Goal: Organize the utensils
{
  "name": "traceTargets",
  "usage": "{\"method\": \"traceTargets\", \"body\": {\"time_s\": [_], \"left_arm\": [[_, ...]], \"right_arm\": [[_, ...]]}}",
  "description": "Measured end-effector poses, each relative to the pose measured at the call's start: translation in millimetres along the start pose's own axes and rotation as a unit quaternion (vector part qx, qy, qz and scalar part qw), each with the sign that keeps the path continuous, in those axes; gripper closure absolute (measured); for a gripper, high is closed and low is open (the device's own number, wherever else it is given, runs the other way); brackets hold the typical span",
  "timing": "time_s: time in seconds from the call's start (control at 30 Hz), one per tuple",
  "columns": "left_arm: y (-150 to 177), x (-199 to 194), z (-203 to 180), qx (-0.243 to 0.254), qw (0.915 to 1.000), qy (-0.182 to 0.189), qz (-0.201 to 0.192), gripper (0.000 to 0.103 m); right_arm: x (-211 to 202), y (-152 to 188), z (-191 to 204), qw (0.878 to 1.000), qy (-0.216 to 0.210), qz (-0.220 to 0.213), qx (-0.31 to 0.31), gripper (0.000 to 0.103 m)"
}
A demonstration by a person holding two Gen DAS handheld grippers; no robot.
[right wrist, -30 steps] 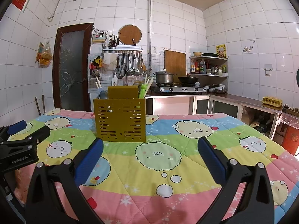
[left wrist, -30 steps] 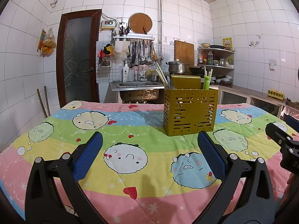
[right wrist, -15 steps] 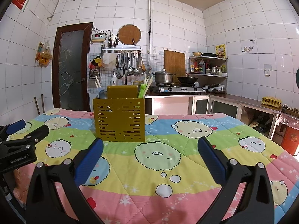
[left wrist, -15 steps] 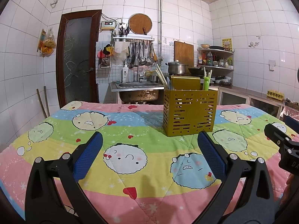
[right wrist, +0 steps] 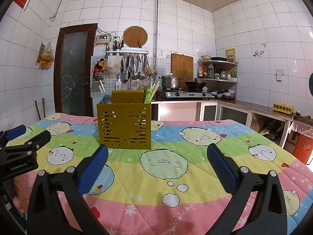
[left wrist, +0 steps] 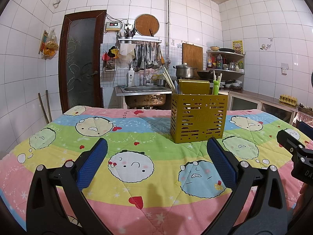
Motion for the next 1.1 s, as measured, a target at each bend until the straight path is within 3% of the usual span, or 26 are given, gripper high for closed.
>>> {"method": "traceTargets", "body": {"time_s": [1.1], "left_arm": [[-1.2, -0.3, 2.1, 0.001, 1.0, 0.004, -0.004, 0.005]], "right_arm": [[-0.2, -1.0, 1.6, 1.0, 0.002, 0.001, -0.001, 0.004]]}}
Point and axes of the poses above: each gripper's, at about its wrist camera, not at the fingertips, and x roughly the way its jaws point, z to its left, y to its underside, the point moved 6 cm from there along x, roughly the way its jaws point, and after that the axes turned 1 degree about -z, right-handed, at the moved point
